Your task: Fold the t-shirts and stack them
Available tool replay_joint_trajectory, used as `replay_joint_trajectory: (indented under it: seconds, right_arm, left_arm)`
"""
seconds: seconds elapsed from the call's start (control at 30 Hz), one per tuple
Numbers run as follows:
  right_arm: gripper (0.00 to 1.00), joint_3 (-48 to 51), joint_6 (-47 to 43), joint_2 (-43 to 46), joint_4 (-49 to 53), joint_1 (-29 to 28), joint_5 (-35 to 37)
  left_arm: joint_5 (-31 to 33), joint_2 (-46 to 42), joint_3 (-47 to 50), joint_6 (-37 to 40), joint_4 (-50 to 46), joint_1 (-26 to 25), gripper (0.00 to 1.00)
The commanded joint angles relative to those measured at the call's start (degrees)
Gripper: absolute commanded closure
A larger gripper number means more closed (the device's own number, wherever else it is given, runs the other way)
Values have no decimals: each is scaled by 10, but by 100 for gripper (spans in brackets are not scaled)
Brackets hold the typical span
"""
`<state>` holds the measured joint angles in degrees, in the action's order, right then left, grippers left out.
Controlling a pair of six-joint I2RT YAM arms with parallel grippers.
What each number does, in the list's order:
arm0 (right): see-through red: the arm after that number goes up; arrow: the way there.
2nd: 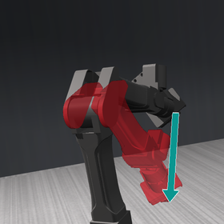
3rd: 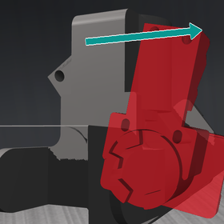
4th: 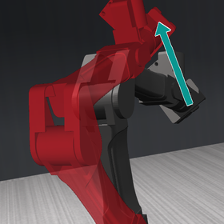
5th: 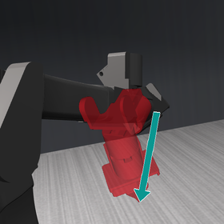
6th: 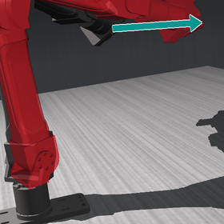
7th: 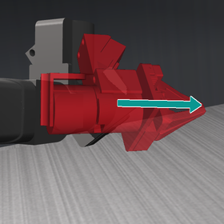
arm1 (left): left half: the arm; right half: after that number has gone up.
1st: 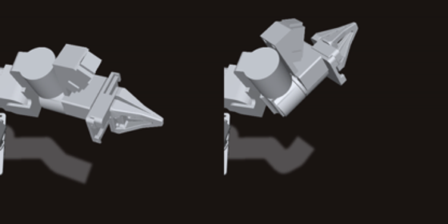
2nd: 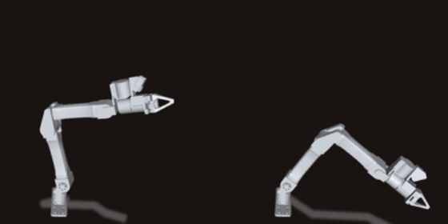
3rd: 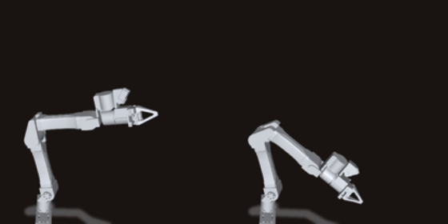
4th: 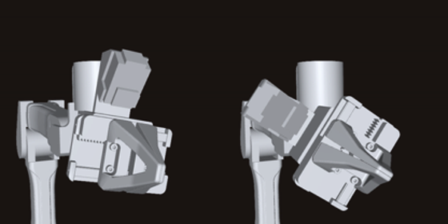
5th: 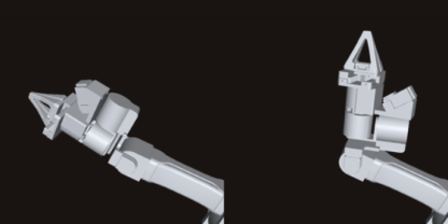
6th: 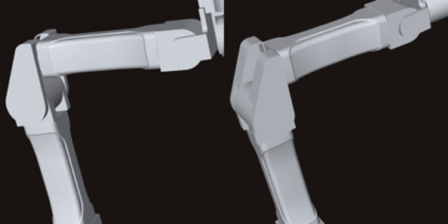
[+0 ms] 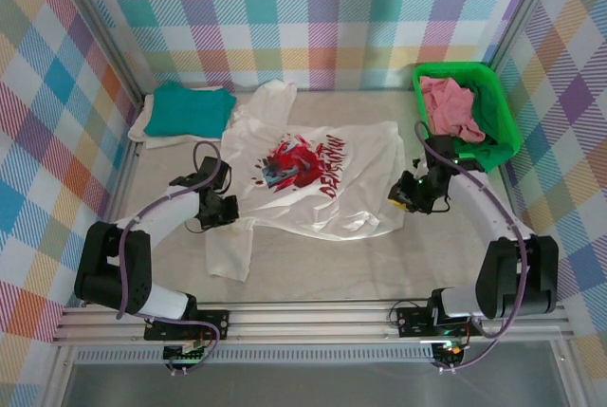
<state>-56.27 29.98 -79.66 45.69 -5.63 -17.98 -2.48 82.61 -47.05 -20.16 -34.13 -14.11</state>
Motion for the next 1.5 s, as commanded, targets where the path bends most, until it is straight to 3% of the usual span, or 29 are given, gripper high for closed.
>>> replay_joint_trajectory:
  seconds: [0.0,0.1,0.57,0.6,0.77,0.83,1.07,1.47]
  right_arm:
    - [74,10,-22,-54,-18,3,-19]
    - [61,15,1,-81,-70,-8,-74]
    - [54,70,54,-164,-191,-24,-137]
    - [57,72,59,-168,-202,-25,-145]
    - [94,76,74,-156,-217,-33,-149]
    - [100,73,77,-133,-196,-33,-124]
    - [100,45,76,6,-53,-27,-1]
    - [100,99,136,187,124,-16,94]
  left_arm:
    - [-20,19,5,-2,10,6,96]
    - [-25,26,7,2,16,6,97]
    - [-31,28,14,0,33,6,97]
    - [-30,28,14,0,33,6,97]
    - [-30,29,13,3,30,6,97]
    - [-27,25,14,2,28,6,98]
    - [-15,13,15,1,27,6,98]
    - [-27,38,6,12,37,6,99]
